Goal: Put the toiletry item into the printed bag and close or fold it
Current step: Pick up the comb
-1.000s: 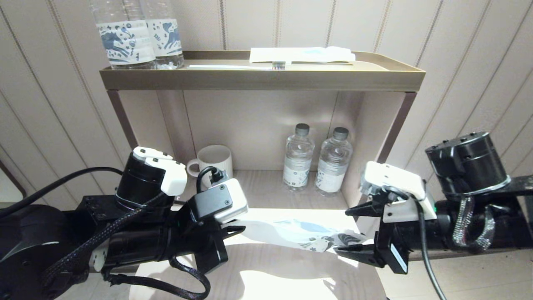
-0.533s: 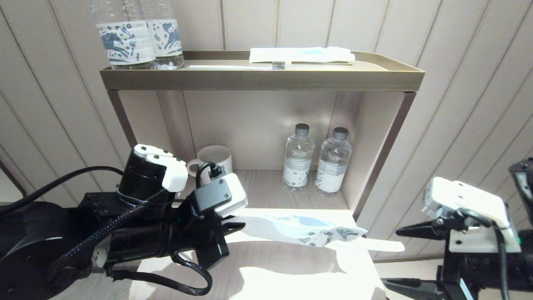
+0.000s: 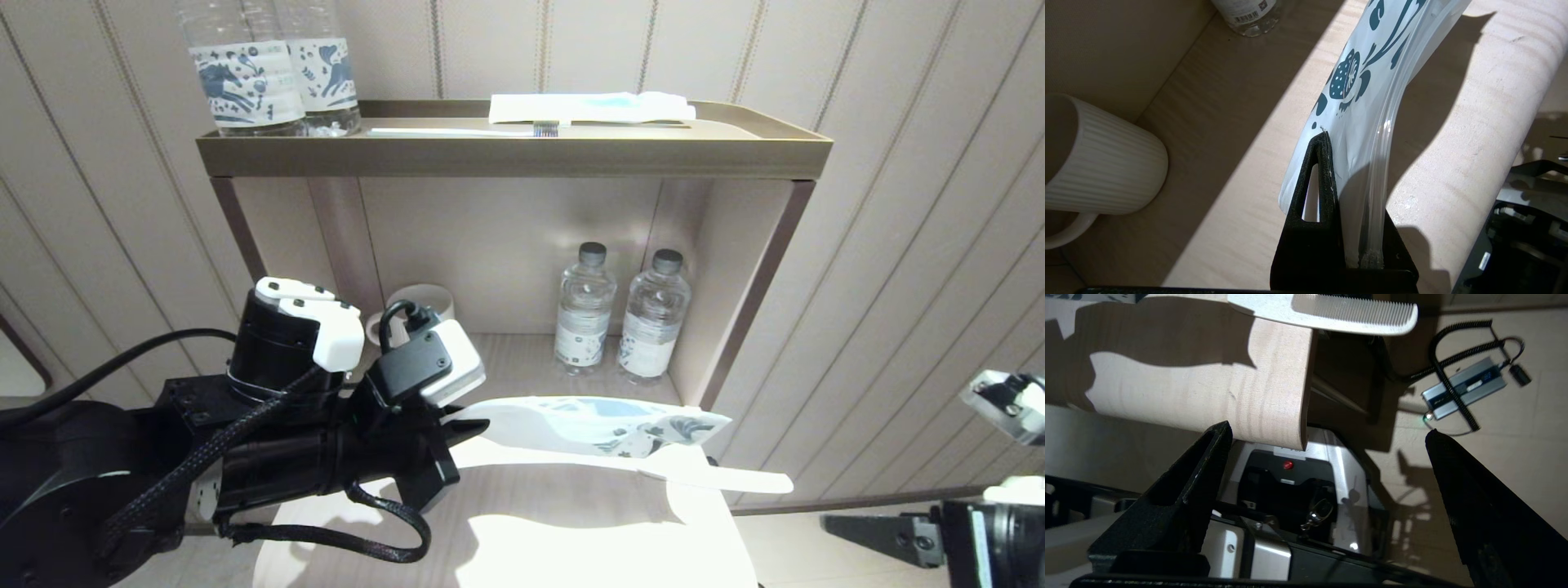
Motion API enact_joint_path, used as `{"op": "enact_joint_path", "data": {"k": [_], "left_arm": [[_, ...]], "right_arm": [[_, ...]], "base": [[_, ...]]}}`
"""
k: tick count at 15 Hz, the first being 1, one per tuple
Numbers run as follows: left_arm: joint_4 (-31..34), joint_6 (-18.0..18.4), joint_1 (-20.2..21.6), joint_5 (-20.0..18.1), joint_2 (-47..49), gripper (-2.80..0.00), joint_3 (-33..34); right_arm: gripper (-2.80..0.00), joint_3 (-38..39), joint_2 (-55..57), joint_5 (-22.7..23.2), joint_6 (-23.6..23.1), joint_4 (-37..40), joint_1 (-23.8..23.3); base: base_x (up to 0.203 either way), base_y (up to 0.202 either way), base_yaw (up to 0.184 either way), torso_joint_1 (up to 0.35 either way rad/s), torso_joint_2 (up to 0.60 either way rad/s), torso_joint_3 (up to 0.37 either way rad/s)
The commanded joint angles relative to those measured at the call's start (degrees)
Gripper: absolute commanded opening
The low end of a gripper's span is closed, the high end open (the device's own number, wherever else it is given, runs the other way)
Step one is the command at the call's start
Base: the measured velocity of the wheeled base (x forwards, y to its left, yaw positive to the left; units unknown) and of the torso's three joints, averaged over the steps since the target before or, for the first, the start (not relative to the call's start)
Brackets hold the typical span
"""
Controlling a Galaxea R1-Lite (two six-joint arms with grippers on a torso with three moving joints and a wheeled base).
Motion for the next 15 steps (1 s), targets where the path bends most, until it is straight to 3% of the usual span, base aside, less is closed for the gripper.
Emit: {"op": "enact_joint_path", "data": {"k": [1,8,15], "left_arm": [[-0.14,-0.07,-0.05,0.01,0.85,-2.8,-0.25],[-1.0,-0.07,-0.05,0.28,2.11,-2.8,0.09],[-1.57,-0.24,-0.05,0.2,3.04,-2.8,0.1]], "right_arm": [[0.0,3.28,-0.16,0.1,7.19,0.23,-0.97],[0.0,4.26,0.39,0.0,36.29,-0.06,1.92],[0.0,4.49,6.13,-0.98,34.87,-0.56,4.1]], "base": [[0.0,0.0,0.0,0.0,0.0,0.0],[0.0,0.0,0.0,0.0,0.0,0.0],[0.0,0.0,0.0,0.0,0.0,0.0]]}}
